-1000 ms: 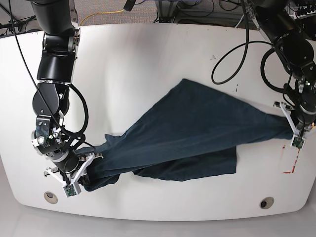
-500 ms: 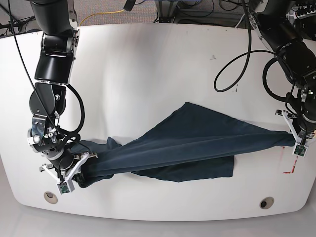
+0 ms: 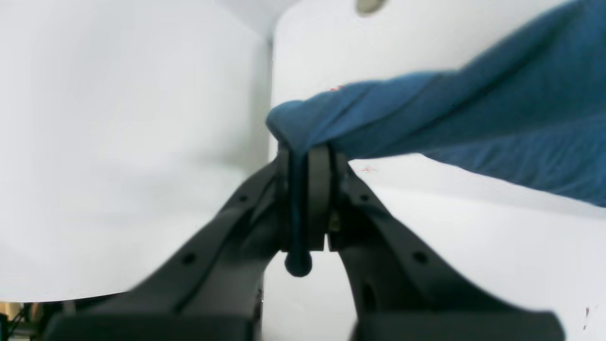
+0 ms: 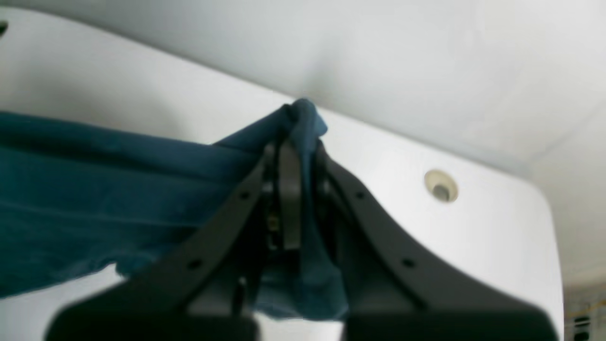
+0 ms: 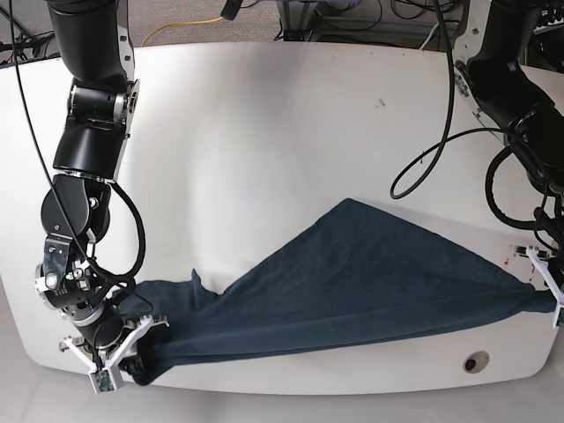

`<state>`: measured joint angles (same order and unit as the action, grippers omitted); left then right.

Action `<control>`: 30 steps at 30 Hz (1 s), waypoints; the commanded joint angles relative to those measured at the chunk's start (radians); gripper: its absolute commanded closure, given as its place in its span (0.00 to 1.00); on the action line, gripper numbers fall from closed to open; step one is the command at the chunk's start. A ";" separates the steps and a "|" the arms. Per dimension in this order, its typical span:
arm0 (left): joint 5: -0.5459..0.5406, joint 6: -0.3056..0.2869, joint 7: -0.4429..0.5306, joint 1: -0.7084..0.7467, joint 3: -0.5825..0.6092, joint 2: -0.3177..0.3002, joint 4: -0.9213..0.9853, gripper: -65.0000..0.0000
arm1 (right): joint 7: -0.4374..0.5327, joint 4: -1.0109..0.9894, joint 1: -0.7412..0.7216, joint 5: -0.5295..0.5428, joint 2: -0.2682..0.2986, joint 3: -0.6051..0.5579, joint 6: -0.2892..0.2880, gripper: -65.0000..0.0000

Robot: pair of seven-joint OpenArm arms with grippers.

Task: Fold the T-shirt properly
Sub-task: 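Lift and stretch the shirt between both grippers, pulling apart, then lay the stretched shirt edge down on the table with both grippers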

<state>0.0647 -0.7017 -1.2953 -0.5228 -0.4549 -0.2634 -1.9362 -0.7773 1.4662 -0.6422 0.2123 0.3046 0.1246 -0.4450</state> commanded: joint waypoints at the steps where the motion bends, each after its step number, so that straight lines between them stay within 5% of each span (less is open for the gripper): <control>1: 0.011 0.004 -0.019 -0.084 -0.002 -0.052 -0.015 1.00 | -0.015 0.024 -0.064 0.003 0.038 0.005 0.008 1.00; 13: 0.005 0.004 -0.057 -0.130 0.017 -0.057 -0.019 1.00 | -0.087 0.224 -0.038 -0.001 0.078 0.013 -0.054 1.00; 21: 0.002 0.004 -0.065 0.099 0.014 -0.041 -0.070 1.00 | -0.087 0.353 0.177 -0.006 0.071 0.020 -0.054 1.00; 30: 0.002 0.004 -0.060 0.393 -0.124 0.003 -0.068 1.00 | -0.087 0.400 0.417 0.003 0.015 0.183 -0.054 1.00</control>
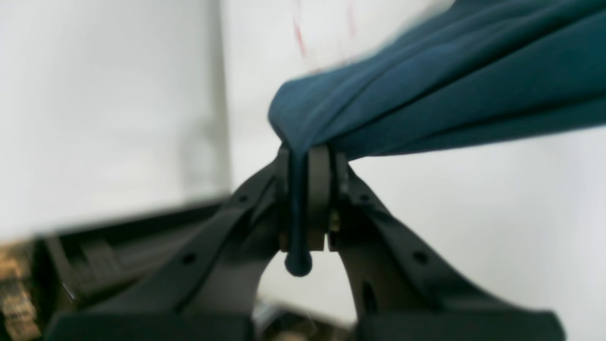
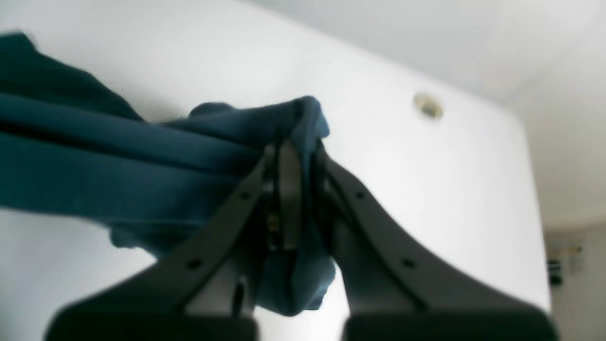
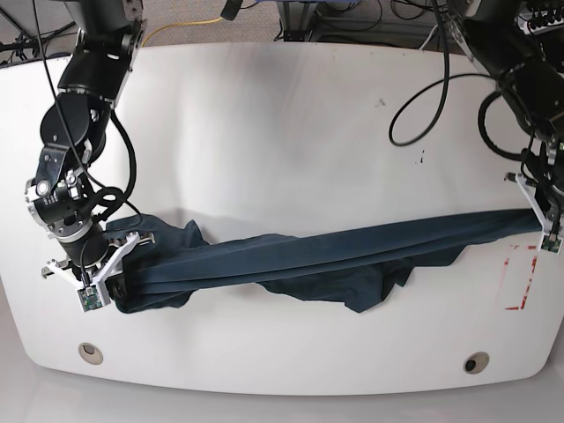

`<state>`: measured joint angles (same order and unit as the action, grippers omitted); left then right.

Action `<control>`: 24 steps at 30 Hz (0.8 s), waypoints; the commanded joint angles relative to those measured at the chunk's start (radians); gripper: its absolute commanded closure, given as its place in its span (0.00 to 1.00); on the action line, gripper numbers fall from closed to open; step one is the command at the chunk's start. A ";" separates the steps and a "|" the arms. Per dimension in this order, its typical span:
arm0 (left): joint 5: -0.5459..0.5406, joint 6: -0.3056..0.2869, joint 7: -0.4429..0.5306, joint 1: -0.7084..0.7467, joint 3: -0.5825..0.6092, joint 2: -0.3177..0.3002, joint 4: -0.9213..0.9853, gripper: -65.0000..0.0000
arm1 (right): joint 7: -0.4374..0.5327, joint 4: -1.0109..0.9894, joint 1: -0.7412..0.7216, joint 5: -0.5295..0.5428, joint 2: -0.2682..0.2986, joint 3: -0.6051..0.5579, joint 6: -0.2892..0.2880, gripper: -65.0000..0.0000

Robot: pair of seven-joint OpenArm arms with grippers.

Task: Fold the T-shirt properly
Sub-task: 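Lay the stretched shirt edge down on the table with both grippers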

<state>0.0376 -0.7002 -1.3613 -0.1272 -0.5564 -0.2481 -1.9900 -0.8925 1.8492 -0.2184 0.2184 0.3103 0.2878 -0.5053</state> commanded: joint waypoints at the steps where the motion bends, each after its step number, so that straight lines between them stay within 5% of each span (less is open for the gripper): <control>1: 0.029 0.002 0.006 0.033 -0.038 -0.010 -0.015 1.00 | 0.028 0.017 0.030 -0.003 0.002 0.041 0.006 1.00; 14: 0.038 0.002 0.216 0.360 -0.041 0.049 -0.012 1.00 | 0.028 0.017 0.322 -0.003 -0.090 0.143 0.006 1.00; 24: 0.037 0.002 0.233 0.447 -0.041 0.049 0.033 1.00 | 0.025 0.014 0.423 -0.003 -0.116 0.144 0.004 0.93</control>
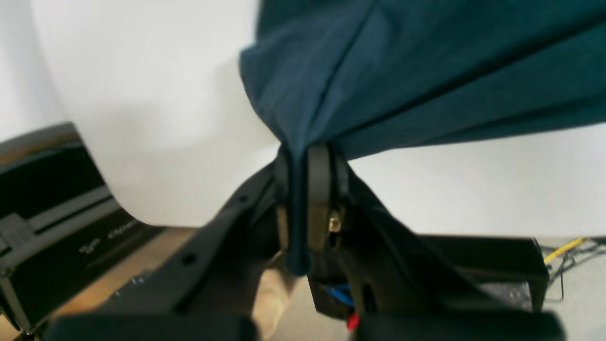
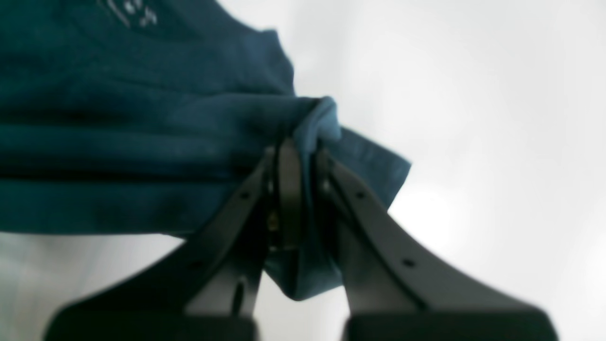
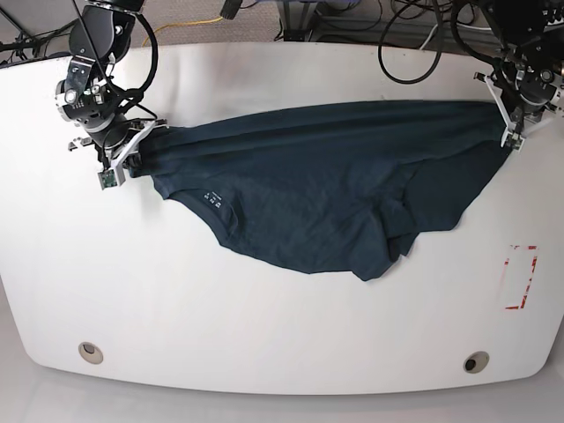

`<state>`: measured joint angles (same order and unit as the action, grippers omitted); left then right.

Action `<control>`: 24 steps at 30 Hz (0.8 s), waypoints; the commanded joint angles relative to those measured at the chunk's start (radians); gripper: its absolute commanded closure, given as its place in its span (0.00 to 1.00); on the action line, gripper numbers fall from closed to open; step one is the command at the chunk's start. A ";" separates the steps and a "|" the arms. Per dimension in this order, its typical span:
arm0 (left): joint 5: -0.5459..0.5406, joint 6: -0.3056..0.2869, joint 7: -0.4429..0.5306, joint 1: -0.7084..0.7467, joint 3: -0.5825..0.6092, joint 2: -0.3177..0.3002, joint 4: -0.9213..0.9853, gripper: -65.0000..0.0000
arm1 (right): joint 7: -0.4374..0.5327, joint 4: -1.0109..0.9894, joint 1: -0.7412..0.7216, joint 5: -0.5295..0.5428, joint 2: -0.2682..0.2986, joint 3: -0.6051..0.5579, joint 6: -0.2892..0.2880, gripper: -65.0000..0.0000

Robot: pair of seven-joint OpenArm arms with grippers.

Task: Fold the T-shirt properly
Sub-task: 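Lay the stretched shirt edge down on the table with both grippers, then release and regrasp the shirt edge with the right gripper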

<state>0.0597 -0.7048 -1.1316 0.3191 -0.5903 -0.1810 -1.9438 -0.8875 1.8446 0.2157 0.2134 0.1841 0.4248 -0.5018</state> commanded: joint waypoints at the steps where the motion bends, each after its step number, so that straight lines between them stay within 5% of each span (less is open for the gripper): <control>1: 0.015 0.007 0.003 0.007 -0.007 -0.018 -0.012 1.00 | 0.018 0.017 0.000 0.002 0.007 0.007 0.001 0.89; 7: 0.015 0.007 0.003 0.015 -0.007 -0.018 -0.012 1.00 | 0.018 0.020 0.040 0.002 0.005 0.007 0.002 0.47; 11: 0.015 0.007 0.003 0.015 -0.007 -0.018 -0.012 1.00 | 0.018 0.039 0.050 0.002 0.005 0.007 0.002 0.29; 24: 0.016 0.007 0.003 0.018 -0.006 -0.018 -0.010 1.00 | 0.017 -0.015 -0.126 0.048 -0.013 -0.114 -0.041 0.26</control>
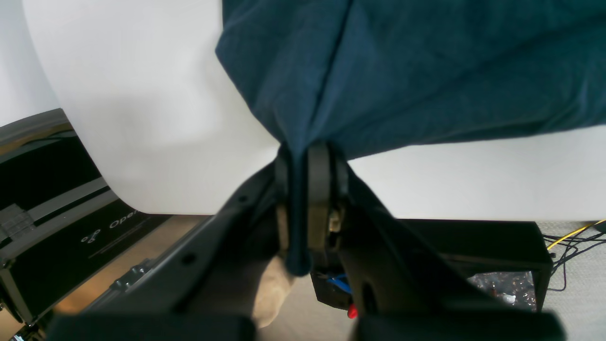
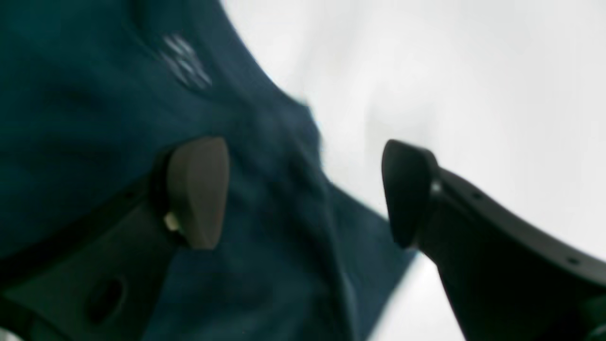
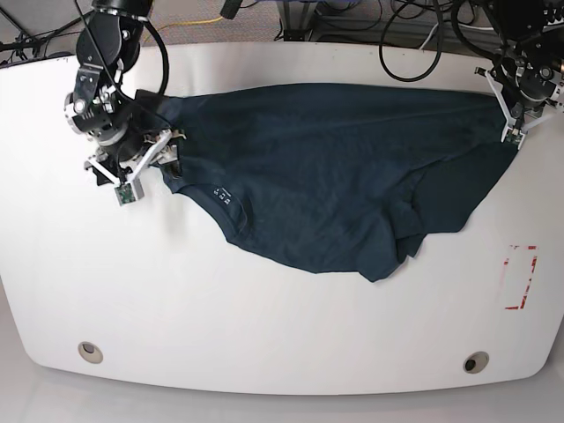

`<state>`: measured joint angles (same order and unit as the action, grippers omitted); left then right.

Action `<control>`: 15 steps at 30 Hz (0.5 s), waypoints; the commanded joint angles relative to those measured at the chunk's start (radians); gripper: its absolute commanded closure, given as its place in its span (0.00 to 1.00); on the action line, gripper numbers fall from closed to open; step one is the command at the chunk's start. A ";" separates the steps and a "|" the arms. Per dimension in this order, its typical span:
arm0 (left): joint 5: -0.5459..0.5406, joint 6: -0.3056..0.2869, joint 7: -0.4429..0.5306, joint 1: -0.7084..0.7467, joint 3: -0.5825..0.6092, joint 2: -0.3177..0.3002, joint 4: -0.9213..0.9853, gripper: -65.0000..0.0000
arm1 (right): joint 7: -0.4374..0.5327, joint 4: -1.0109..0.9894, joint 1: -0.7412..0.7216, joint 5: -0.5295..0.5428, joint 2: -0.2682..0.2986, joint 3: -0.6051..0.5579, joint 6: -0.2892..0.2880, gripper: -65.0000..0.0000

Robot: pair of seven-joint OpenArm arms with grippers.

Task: Fold the T-shirt properly
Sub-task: 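Release and regrasp the shirt edge with the right gripper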

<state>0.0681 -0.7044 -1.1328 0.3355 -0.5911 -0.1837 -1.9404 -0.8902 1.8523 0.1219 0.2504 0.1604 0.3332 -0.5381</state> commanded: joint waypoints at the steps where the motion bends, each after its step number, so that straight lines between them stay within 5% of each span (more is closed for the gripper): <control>1: 0.008 0.006 0.004 0.001 -0.005 -0.015 -0.014 1.00 | 0.019 -0.041 -0.054 0.013 0.011 -0.041 -0.004 0.26; 15: 0.009 0.006 0.003 0.001 -0.005 -0.015 -0.014 1.00 | 0.116 -0.486 -0.419 0.002 -0.020 -0.263 -0.003 0.26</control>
<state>0.0704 -0.7040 -1.1339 0.3374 -0.5903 -0.1837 -1.9385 -0.8127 1.4109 -0.2520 0.2417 0.1291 0.0891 -0.5396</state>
